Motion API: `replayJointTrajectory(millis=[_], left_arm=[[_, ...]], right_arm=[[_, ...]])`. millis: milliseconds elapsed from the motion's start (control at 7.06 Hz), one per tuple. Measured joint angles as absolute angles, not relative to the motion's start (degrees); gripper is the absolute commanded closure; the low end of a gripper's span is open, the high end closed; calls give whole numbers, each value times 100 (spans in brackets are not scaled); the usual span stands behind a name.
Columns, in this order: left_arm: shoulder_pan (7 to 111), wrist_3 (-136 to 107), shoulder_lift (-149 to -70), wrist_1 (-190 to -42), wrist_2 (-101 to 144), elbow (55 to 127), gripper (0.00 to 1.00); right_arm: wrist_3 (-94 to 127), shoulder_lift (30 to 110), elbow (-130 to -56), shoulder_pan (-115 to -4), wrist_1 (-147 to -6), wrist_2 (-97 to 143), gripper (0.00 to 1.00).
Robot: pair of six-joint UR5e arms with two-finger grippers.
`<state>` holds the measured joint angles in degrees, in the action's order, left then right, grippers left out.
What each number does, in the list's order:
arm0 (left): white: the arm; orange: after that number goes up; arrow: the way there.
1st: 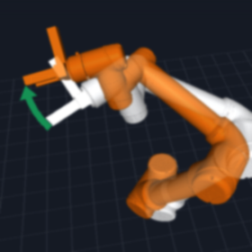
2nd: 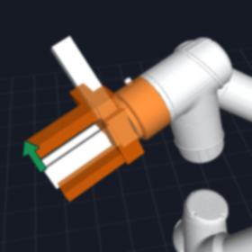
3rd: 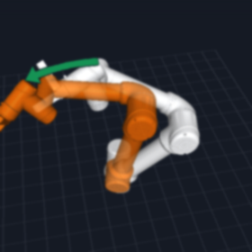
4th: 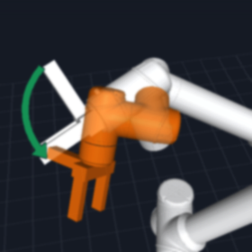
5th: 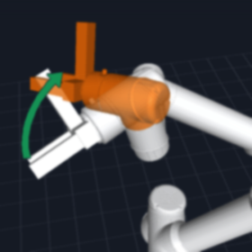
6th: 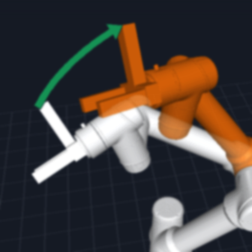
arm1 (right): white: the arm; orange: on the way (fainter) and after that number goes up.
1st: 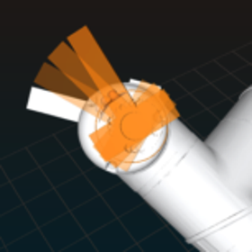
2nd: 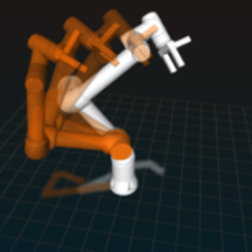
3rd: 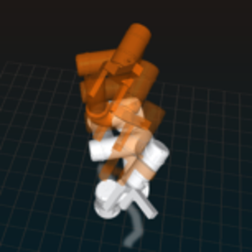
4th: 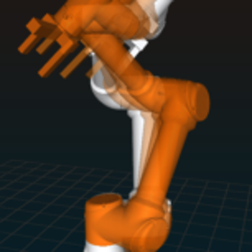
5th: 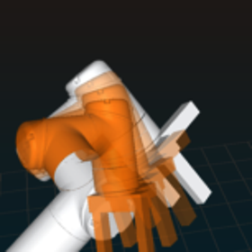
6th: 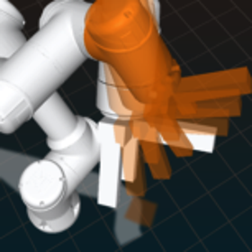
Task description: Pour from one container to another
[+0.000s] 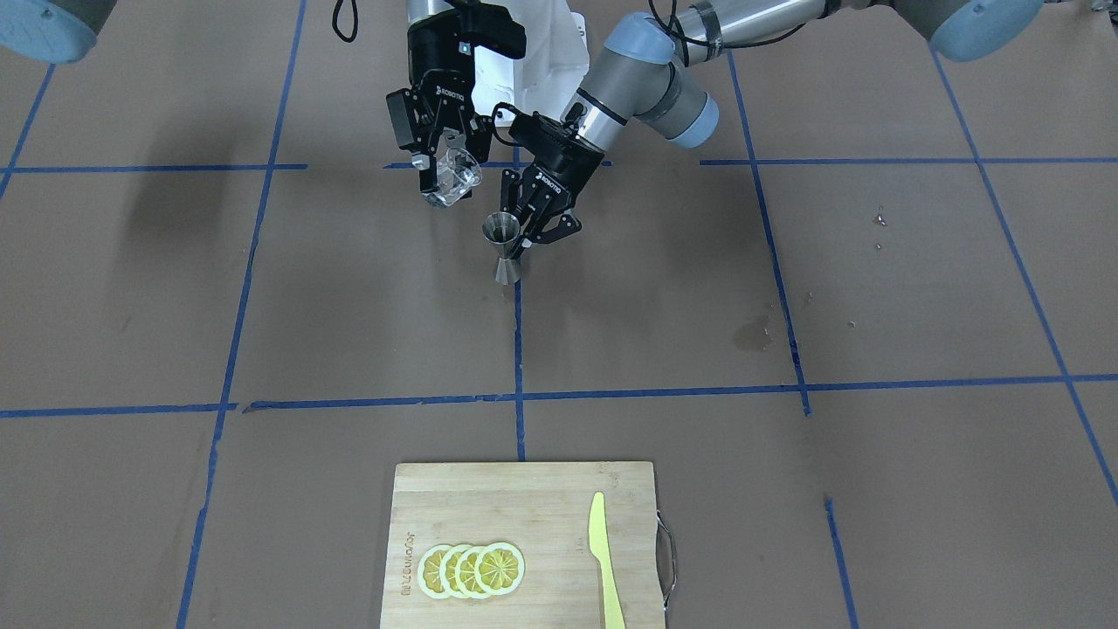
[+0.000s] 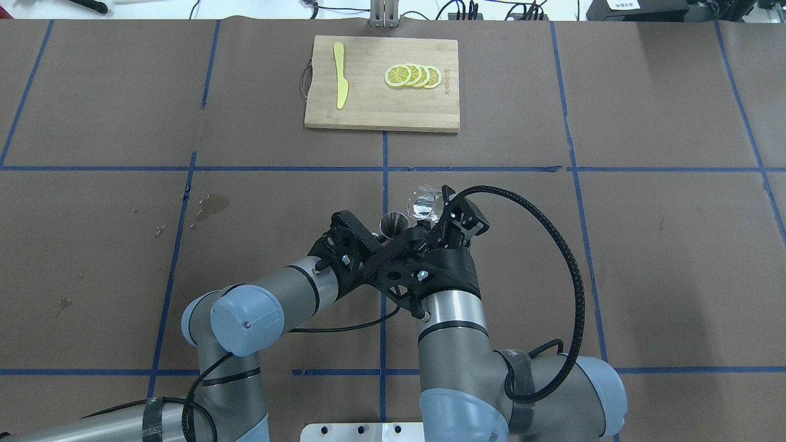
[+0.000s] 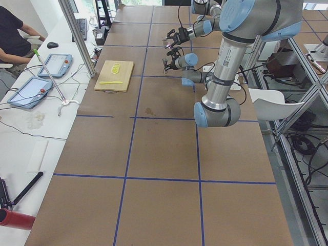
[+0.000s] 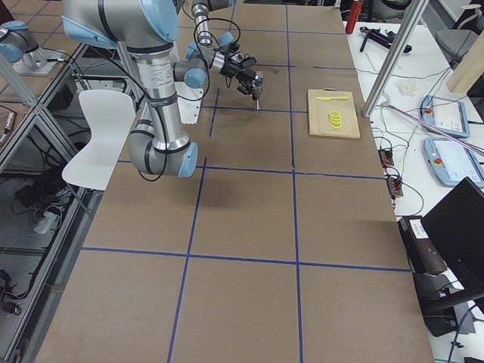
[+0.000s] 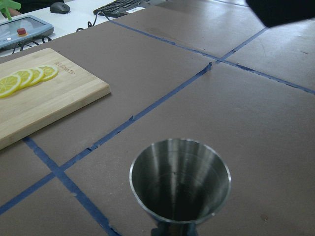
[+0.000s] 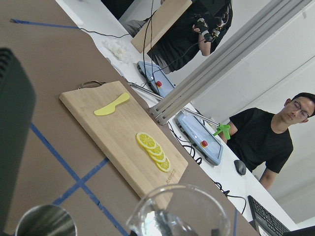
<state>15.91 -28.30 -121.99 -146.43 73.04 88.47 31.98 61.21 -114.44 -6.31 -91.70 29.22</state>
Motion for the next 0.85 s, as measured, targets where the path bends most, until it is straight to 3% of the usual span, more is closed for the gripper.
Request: replayJointTrajectory(millis=[850], left_arm=[[1582, -2830, -12208, -14643, 7304, 8842, 100]], right_arm=[[2734, 5990, -11427, -714, -9561, 3040, 100]])
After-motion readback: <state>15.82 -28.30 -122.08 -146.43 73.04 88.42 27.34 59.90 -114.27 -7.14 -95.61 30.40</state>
